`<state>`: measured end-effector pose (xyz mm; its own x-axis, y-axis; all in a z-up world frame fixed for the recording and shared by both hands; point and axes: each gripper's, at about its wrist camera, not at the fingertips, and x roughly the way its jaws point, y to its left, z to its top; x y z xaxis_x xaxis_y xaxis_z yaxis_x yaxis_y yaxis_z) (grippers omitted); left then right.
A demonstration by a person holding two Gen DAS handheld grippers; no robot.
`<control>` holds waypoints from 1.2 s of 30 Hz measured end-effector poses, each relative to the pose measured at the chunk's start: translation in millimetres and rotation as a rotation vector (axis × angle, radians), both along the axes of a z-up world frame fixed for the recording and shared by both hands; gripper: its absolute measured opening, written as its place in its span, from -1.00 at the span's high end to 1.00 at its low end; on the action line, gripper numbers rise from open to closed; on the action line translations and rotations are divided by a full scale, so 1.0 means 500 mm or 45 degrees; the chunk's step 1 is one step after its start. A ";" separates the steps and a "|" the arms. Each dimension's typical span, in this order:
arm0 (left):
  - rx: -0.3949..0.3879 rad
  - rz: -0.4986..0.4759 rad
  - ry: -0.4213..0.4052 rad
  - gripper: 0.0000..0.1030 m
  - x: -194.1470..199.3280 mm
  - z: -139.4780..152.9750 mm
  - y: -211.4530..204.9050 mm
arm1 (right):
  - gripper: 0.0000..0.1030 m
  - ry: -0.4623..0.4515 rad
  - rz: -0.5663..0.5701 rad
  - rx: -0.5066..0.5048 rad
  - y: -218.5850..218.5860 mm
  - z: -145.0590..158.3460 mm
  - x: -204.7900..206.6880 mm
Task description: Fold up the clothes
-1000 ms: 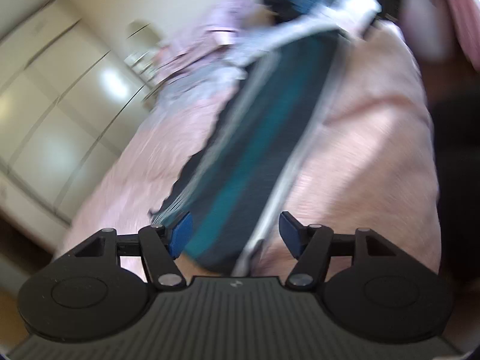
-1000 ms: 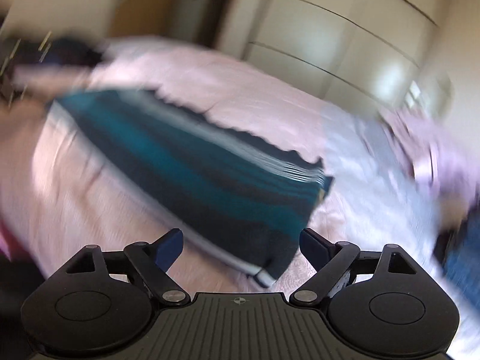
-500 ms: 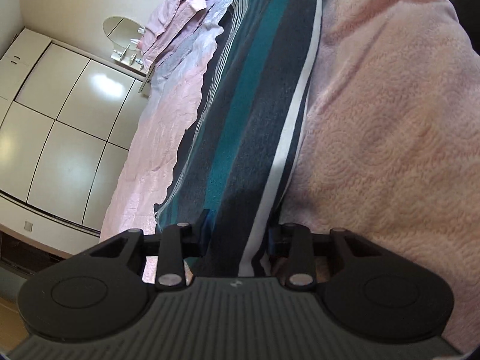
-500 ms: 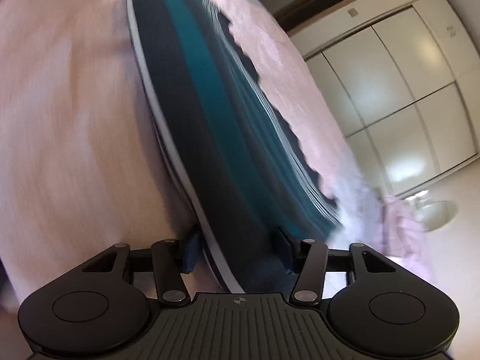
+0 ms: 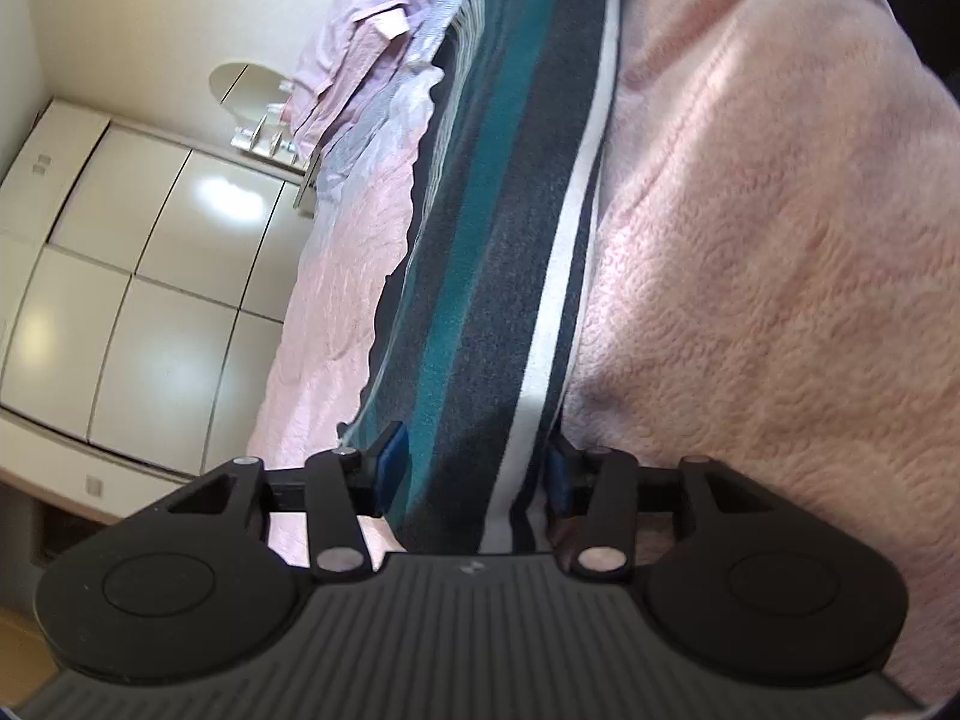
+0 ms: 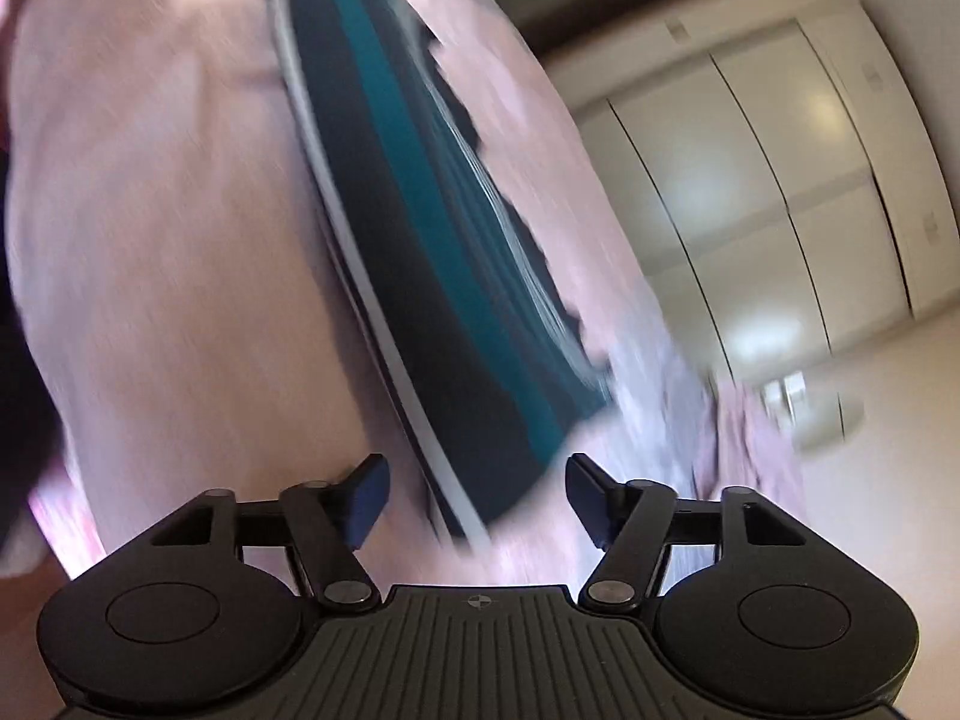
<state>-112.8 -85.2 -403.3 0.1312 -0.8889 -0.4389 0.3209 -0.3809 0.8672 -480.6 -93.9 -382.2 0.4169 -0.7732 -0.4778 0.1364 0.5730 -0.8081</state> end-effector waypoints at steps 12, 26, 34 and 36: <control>0.089 -0.043 -0.181 0.66 0.004 0.002 -0.068 | 0.56 0.092 0.092 0.007 -0.103 -0.035 0.141; 0.240 -0.395 -0.022 0.58 -0.269 0.076 0.170 | 0.54 0.146 -0.106 0.034 -0.094 0.018 -0.036; 0.249 -0.360 0.075 0.19 -0.205 0.083 0.217 | 0.07 0.116 -0.256 -0.007 0.034 0.005 -0.056; 0.255 -0.334 0.118 0.18 -0.176 0.085 0.242 | 0.03 0.063 -0.265 -0.011 0.078 0.017 -0.058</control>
